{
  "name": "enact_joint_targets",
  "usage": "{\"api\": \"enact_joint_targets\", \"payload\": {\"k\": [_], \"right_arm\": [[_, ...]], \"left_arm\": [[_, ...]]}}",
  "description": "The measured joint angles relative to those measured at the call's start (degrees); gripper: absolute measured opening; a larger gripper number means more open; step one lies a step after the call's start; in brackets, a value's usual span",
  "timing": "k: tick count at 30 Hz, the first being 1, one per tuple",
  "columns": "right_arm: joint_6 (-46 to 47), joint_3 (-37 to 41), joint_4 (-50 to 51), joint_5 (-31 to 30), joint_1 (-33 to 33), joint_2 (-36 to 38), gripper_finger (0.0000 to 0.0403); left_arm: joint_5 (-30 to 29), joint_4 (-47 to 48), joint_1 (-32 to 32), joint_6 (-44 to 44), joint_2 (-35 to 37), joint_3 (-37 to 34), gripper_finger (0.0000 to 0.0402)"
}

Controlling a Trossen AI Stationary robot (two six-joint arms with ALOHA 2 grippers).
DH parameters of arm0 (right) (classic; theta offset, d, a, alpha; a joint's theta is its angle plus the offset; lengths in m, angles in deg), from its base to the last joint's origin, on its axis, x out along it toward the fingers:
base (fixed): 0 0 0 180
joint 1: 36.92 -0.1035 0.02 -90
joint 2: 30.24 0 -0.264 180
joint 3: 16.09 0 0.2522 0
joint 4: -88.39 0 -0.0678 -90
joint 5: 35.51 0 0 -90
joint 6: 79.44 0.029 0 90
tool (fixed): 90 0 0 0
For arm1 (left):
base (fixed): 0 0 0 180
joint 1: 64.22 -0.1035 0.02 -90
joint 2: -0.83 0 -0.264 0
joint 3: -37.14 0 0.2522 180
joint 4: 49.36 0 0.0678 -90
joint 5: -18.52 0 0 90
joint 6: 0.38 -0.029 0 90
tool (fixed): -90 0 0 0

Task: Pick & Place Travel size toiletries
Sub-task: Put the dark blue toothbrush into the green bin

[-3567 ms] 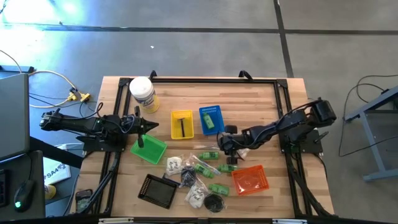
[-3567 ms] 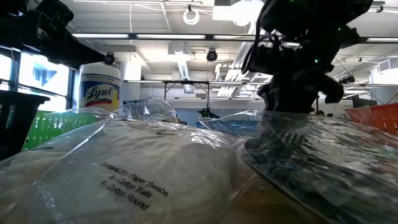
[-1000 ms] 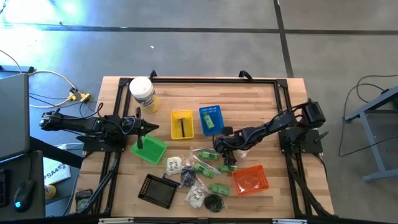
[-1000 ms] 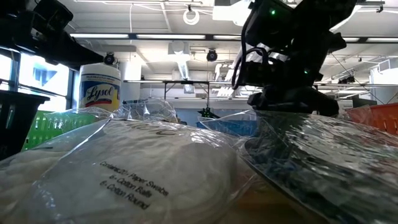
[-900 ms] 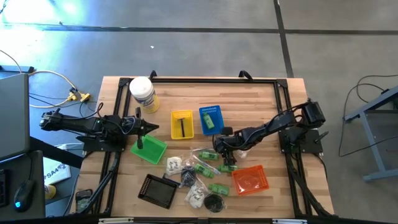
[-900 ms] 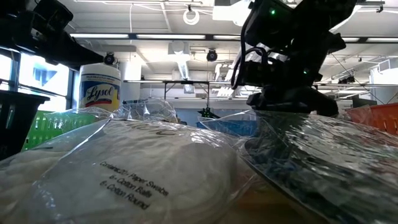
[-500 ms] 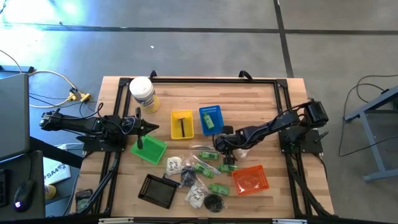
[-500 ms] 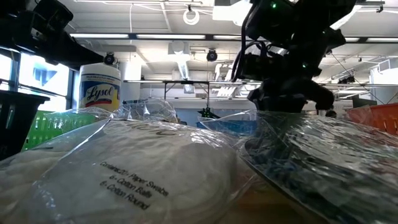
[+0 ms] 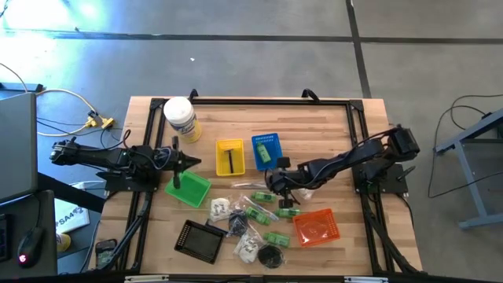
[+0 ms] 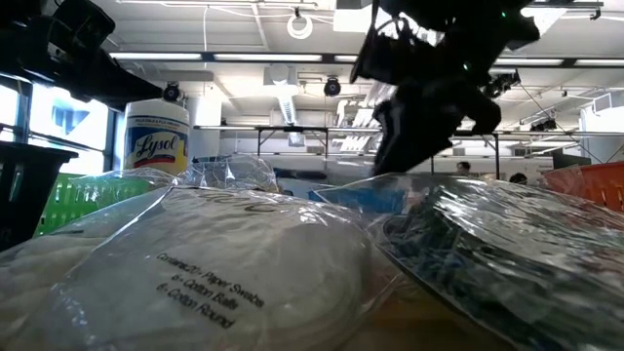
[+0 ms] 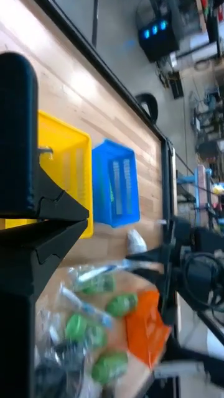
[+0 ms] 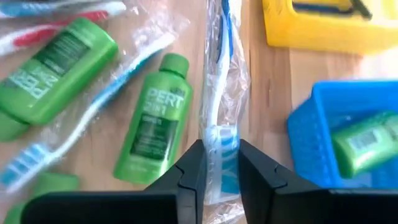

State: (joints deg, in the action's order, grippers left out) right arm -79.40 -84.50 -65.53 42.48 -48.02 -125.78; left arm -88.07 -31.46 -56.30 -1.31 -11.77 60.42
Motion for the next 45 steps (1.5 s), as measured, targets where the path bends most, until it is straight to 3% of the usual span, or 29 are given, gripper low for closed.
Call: {"api": "enact_joint_targets", "payload": {"k": [8,12,15,19,24,27,33,39,45], "right_arm": [[-7.1,-7.9,6.1,-4.6,-0.5,0.4,0.0076],[-12.5,-11.2,7.9,-7.9,-0.5,0.4,0.0066],[-17.0,-13.6,8.5,-9.5,-0.5,0.4,0.0066],[-23.8,-14.5,8.2,-11.1,-0.7,0.4,0.0072],[-34.8,-14.5,6.6,-19.8,-2.8,0.4,0.007],[-40.6,-14.5,4.5,-25.4,-4.4,0.4,0.0071],[-48.1,-14.5,1.7,-35.5,-7.0,0.4,0.0071],[-49.8,-14.5,1.8,-40.0,-8.0,0.4,0.0073],[-50.3,-14.5,1.9,-41.9,-8.8,0.4,0.0073]], "left_arm": [[8.9,-4.3,0.0,6.1,-3.3,0.0,0.0021],[11.1,-12.8,0.0,8.7,-9.4,0.3,0.0073],[8.3,-14.5,0.0,11.8,-14.5,3.8,0.0123],[8.7,-7.4,0.0,13.3,-22.3,12.4,0.0186],[8.7,7.5,0.0,14.2,-34.1,25.9,0.0233],[9.0,12.2,0.0,14.8,-41.6,33.0,0.0245],[16.7,18.4,-1.5,14.8,-53.1,44.9,0.0249],[19.5,25.1,-5.3,14.8,-61.0,53.2,0.0249],[21.8,25.6,-9.0,13.5,-65.1,56.0,0.0249]]}}
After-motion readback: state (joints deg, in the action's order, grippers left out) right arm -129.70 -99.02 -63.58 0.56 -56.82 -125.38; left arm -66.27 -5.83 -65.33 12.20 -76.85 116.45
